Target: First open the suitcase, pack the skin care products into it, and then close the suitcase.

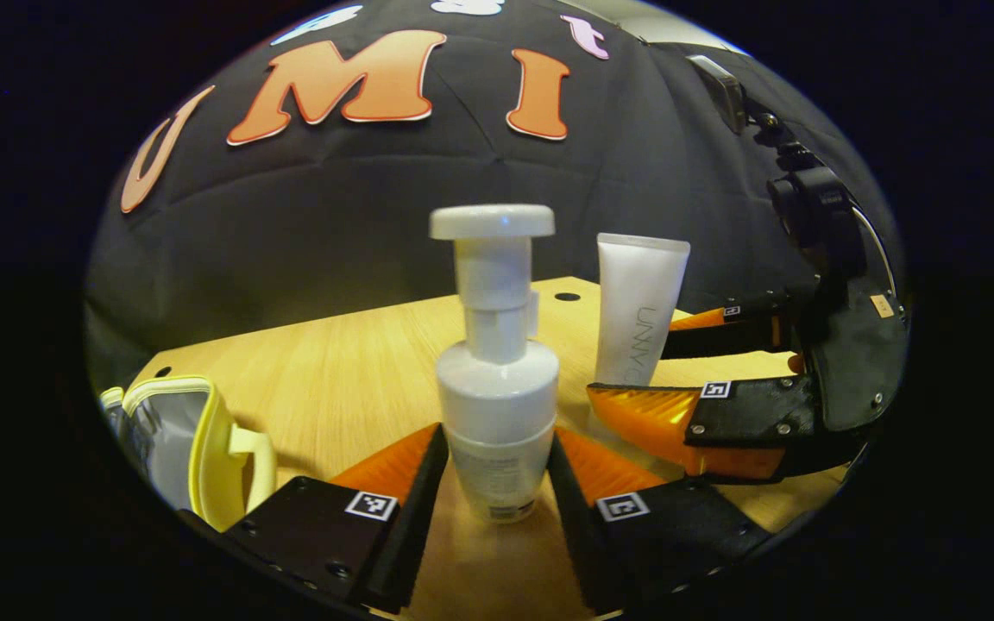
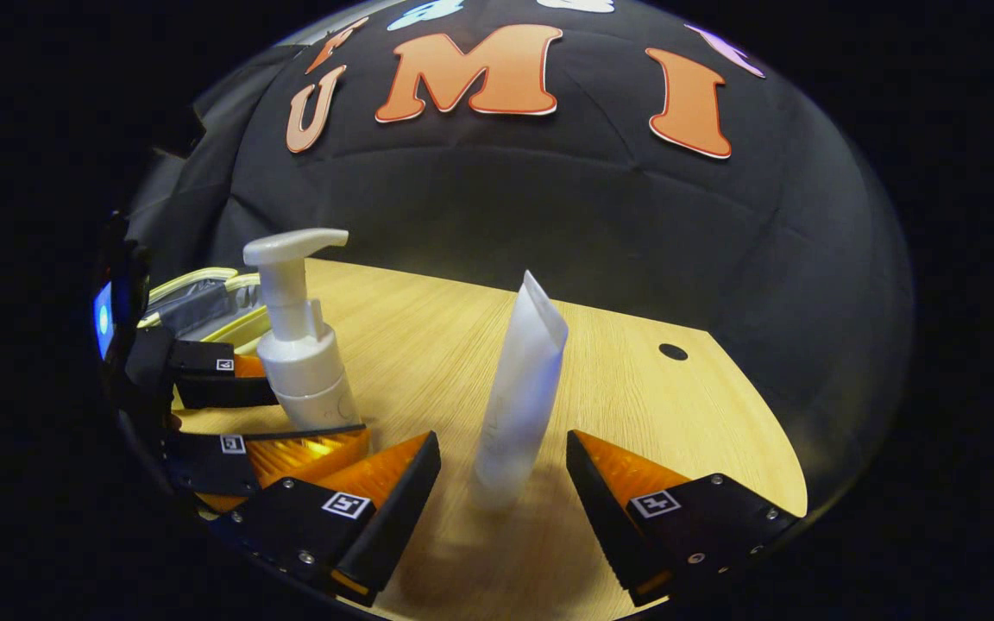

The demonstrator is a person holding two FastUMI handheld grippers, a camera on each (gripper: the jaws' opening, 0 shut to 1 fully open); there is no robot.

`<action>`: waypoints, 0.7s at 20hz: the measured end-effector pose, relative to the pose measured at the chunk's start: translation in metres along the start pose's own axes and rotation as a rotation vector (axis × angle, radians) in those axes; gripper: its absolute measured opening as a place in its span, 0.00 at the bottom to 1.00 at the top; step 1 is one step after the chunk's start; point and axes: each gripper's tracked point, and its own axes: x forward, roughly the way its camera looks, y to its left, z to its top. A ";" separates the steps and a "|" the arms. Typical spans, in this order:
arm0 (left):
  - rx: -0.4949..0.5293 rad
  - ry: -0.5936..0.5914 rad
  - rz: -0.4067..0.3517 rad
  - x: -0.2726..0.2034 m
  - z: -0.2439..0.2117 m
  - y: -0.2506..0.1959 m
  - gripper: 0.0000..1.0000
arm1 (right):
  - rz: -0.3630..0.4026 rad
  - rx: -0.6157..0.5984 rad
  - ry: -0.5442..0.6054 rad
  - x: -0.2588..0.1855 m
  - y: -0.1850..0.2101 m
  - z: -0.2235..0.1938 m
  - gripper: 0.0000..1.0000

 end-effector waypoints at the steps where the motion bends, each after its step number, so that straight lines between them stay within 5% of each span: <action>1: 0.006 0.004 -0.010 -0.001 0.002 -0.001 0.63 | 0.002 0.002 0.003 0.001 0.000 0.000 0.93; 6: -0.019 0.044 0.015 -0.013 0.006 0.002 0.60 | 0.028 0.042 0.029 0.008 0.007 -0.004 0.86; 10: -0.049 0.041 0.078 -0.041 0.035 0.025 0.59 | 0.016 0.011 0.067 0.011 0.006 -0.005 0.58; 14: -0.062 0.031 0.156 -0.071 0.067 0.058 0.59 | 0.054 0.033 0.099 0.006 0.018 0.008 0.46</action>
